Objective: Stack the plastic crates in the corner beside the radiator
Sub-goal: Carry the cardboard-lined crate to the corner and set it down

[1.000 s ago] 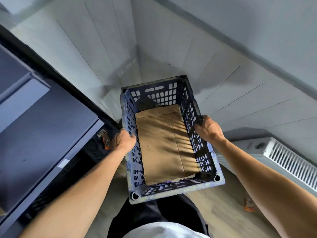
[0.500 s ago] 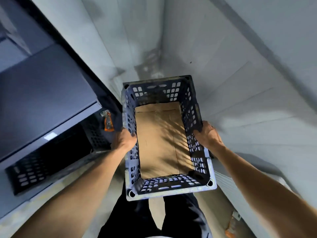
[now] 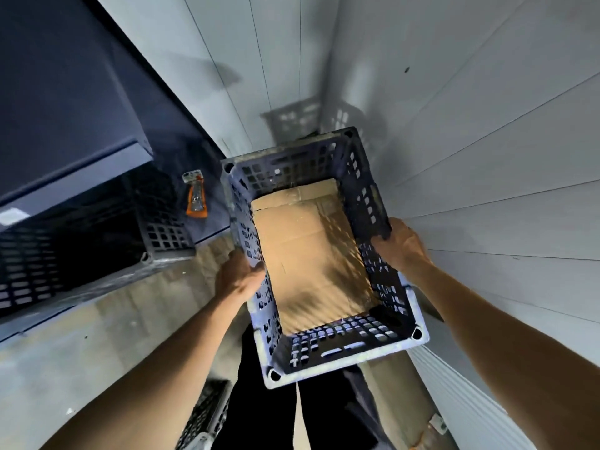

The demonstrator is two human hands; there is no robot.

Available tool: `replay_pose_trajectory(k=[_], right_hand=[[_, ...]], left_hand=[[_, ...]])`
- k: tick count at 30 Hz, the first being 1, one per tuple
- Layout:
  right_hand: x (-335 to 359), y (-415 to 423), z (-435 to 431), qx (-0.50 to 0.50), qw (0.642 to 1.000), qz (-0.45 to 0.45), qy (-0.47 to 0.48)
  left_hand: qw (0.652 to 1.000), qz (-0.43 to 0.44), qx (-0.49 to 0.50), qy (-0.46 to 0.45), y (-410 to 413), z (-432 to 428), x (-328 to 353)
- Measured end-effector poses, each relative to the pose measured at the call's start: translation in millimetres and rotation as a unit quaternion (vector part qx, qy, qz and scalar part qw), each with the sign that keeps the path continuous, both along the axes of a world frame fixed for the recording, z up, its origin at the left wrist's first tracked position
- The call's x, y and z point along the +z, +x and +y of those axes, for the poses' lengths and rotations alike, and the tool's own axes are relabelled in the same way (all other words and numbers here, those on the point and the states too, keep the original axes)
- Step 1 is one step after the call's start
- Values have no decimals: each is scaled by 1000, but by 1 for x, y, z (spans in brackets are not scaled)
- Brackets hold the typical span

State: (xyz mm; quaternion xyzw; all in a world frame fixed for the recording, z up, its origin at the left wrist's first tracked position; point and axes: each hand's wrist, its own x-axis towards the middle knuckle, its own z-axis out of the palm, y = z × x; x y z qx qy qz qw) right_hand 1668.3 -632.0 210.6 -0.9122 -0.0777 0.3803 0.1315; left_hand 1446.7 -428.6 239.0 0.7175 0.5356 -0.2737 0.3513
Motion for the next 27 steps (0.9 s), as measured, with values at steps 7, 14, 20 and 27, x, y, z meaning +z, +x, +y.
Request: replay_pose_trajectory(k=[7, 14, 20, 27], right_hand=[[-82, -4, -7, -33, 999, 0, -8], [-158, -11, -26, -64, 997, 3, -37], [-198, -4, -41, -52, 998, 16, -31], [-230, 1, -47, -66, 996, 27, -44]], left_hand=[[998, 53, 23, -19, 4, -8, -93], [996, 68, 22, -53, 10, -33, -172], [985, 55, 152, -66, 10, -51, -223], [691, -105, 702, -136, 33, -75, -236]])
